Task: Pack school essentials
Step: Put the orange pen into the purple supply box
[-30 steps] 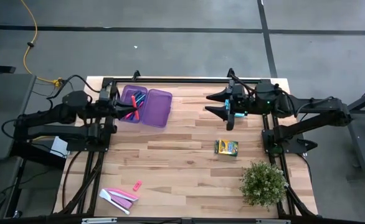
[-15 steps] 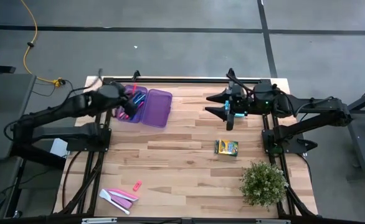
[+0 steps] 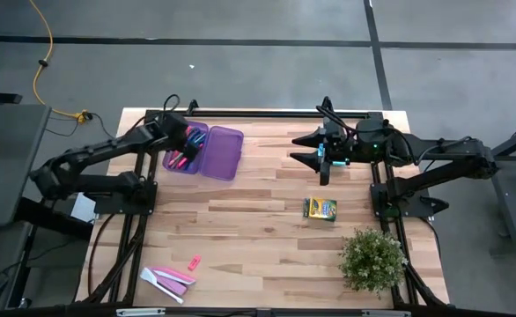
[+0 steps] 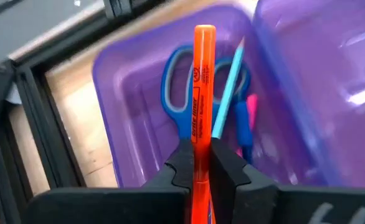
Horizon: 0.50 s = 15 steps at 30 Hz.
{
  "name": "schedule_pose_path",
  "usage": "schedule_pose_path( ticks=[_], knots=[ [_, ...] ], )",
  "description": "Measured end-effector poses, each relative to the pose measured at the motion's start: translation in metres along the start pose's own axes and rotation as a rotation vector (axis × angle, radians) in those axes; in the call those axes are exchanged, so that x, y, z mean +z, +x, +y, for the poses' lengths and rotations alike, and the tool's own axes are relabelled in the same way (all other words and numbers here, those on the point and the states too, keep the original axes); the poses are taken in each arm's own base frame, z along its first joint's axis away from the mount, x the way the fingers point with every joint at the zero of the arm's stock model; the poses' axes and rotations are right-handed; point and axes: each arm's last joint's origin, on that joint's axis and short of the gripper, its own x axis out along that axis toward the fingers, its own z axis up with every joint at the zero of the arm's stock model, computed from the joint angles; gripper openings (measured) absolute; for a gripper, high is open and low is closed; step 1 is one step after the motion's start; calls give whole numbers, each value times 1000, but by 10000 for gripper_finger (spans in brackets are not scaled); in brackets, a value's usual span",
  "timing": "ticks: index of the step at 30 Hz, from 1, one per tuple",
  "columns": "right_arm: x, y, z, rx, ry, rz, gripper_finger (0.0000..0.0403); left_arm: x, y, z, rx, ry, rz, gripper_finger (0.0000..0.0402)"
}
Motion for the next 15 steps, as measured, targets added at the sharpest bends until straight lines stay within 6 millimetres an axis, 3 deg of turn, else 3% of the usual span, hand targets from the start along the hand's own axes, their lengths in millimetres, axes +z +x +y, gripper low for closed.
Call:
schedule_pose_path(
  ticks=[4,15],
  knots=[
    [0,0,0,0,0,0,201,0,17,1,9,30,68,7],
    [0,0,0,0,20,0,201,-1,41,-5,36,47,139,8]
  ],
)
